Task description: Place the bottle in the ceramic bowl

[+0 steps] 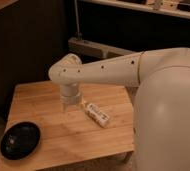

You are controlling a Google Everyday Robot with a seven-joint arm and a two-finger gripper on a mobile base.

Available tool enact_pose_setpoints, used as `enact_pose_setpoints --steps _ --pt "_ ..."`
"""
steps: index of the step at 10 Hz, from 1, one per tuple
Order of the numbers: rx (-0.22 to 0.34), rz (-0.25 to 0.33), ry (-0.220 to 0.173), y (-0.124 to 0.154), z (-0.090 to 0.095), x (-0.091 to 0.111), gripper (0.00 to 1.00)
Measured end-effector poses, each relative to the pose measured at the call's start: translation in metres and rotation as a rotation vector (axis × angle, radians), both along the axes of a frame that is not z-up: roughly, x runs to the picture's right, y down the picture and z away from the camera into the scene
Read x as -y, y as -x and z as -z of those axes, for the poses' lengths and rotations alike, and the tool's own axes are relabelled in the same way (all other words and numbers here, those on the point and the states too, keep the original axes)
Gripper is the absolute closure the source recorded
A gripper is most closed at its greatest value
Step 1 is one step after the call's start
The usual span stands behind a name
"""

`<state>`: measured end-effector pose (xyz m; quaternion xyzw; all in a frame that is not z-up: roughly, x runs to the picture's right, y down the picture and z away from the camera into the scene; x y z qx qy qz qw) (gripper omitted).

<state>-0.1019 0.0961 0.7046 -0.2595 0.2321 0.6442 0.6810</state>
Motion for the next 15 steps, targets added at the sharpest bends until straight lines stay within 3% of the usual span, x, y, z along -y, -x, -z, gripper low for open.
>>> enact_pose_setpoints --steps 11,13,15 --pt "0.0 0.0 0.0 0.0 0.0 0.0 0.35" --pt "0.007 -0.005 -0.015 -0.006 0.001 0.004 0.35" --pt "0.046 0.0 -0.066 -0.028 -0.008 0.023 0.35"
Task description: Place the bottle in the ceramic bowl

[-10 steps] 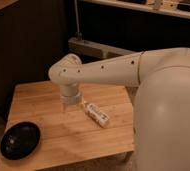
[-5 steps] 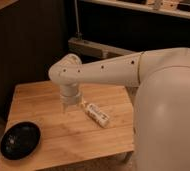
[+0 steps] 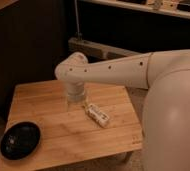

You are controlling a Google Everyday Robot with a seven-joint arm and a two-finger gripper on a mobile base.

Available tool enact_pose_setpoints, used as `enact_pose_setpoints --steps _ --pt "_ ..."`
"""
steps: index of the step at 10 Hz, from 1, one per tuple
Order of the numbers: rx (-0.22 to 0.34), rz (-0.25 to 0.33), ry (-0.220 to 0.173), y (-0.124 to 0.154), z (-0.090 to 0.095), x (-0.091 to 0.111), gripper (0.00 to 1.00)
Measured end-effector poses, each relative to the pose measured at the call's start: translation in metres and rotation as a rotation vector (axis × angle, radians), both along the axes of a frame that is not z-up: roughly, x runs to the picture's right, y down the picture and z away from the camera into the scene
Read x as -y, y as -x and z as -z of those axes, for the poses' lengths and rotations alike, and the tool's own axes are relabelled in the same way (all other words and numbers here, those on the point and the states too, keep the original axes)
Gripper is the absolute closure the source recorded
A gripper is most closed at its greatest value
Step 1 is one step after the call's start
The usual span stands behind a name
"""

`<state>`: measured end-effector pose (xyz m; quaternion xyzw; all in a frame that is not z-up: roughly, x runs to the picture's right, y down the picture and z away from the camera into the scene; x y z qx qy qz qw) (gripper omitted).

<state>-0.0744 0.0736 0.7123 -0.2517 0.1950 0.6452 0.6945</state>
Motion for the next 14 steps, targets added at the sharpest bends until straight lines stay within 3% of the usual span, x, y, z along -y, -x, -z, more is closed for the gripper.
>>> enact_pose_setpoints --steps 2,3,7,12,14 --pt "0.077 0.033 -0.06 -0.033 -0.017 0.028 0.35" --pt "0.141 0.058 -0.083 -0.053 -0.026 0.043 0.35" --pt "0.261 0.109 -0.141 -0.099 -0.044 0.072 0.35" --pt "0.274 0.116 -0.143 -0.102 -0.047 0.073 0.35" --pt "0.291 0.125 -0.132 -0.1 -0.058 0.058 0.35"
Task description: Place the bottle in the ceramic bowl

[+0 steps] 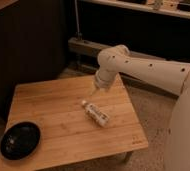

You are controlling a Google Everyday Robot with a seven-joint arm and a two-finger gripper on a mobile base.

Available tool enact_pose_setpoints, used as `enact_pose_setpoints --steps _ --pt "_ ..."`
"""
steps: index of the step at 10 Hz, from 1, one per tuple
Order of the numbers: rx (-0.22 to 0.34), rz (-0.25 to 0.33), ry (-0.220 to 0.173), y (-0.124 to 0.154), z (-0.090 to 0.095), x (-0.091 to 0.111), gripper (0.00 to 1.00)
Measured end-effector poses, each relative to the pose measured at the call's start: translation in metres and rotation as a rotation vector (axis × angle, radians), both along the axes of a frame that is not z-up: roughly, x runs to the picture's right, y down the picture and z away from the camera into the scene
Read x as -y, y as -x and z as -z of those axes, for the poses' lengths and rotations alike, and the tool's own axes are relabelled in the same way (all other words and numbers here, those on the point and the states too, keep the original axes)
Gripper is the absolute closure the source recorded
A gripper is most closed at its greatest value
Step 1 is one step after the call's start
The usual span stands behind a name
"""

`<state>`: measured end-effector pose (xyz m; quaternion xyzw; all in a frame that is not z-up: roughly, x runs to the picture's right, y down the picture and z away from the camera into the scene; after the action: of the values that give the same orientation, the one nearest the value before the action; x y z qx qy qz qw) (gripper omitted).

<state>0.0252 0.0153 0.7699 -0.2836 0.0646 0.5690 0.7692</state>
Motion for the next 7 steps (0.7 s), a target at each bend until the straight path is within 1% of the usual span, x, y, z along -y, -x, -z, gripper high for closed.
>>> enact_pose_setpoints --steps 1,3,4,5,7 --pt "0.012 0.016 0.001 -0.002 -0.014 -0.016 0.35" --pt "0.036 0.051 0.004 -0.003 -0.035 -0.043 0.35" --pt "0.043 0.061 0.008 -0.003 -0.04 -0.05 0.35" --pt "0.047 0.074 0.017 -0.006 -0.052 -0.065 0.35" --pt "0.053 0.083 0.034 -0.007 -0.06 -0.079 0.35"
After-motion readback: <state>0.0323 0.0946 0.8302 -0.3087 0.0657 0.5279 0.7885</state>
